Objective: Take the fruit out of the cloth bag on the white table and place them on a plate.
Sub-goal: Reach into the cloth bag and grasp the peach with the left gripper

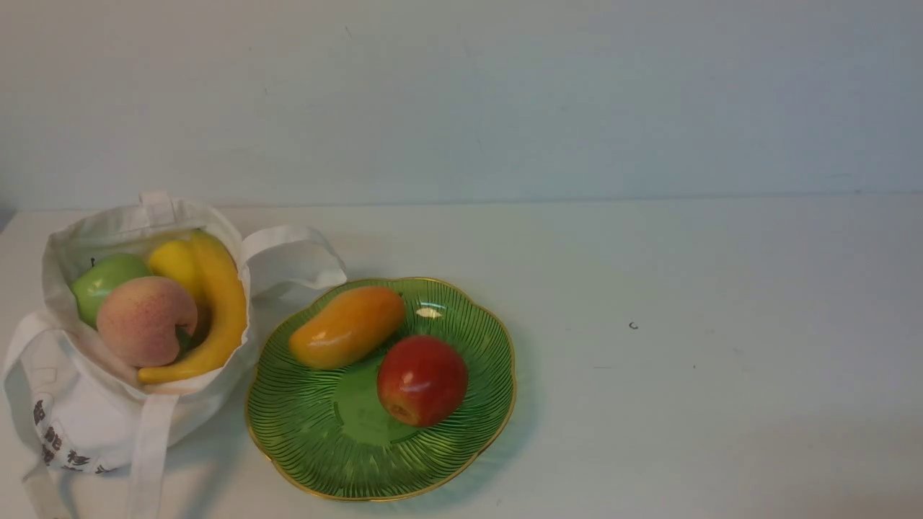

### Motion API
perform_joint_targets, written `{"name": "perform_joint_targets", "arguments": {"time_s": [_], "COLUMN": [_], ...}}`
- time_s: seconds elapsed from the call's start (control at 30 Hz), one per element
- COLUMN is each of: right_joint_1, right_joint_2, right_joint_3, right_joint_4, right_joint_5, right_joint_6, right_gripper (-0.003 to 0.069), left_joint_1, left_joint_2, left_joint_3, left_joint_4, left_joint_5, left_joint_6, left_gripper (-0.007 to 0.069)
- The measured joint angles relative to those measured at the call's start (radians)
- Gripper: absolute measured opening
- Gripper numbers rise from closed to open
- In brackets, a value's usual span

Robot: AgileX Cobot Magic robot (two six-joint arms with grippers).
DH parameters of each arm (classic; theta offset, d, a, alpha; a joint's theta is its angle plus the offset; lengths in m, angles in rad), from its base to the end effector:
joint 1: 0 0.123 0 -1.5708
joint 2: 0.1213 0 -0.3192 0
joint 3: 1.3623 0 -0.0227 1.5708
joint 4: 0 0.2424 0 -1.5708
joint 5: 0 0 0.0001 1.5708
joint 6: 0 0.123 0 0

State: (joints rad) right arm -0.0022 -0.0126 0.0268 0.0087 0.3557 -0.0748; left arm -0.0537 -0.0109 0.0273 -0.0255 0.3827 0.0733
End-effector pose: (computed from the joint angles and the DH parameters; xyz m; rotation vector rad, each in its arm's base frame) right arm 0.0409 0.0003 0.1635 -0.0618 1.8527 -0.0451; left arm 0.0398 -0.0033 0.1601 0.1038 1.8797 -0.0118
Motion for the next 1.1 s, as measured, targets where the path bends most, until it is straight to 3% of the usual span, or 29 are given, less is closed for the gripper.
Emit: {"name": "perform_joint_targets", "arguments": {"time_s": [0.53,0.63,0.77,0.83,0.93,1.1], "right_joint_1": [0.000,0.000,0.000,0.000,0.000,0.000], "right_joint_2": [0.000,0.000,0.000,0.000,0.000,0.000], "right_joint_3": [0.000,0.000,0.000,0.000,0.000,0.000], "right_joint_4": [0.000,0.000,0.000,0.000,0.000,0.000], "right_joint_5": [0.000,0.000,0.000,0.000,0.000,0.000], "right_joint_6": [0.000,0.000,0.000,0.000,0.000,0.000], "right_gripper": [-0.0015,-0.0015,-0.0015,-0.0015,-0.0015,-0.0015], "left_joint_1": [0.000,0.000,0.000,0.000,0.000,0.000], "left_joint_2": [0.000,0.000,0.000,0.000,0.000,0.000], "left_joint_3": [0.000,0.000,0.001,0.001,0.001,0.001], "left_joint_4": [-0.010,-0.197,-0.602,-0.785,-0.915,-0.961], "left_joint_5": [0.000,0.001,0.001,-0.019,-0.070,-0.139], "left_joint_6": [-0.007,-0.121,-0.359,-0.416,-0.419,-0.351], "left_gripper": [-0.0008,-0.0008,-0.0008,-0.0008,-0.0008,-0.0008]}}
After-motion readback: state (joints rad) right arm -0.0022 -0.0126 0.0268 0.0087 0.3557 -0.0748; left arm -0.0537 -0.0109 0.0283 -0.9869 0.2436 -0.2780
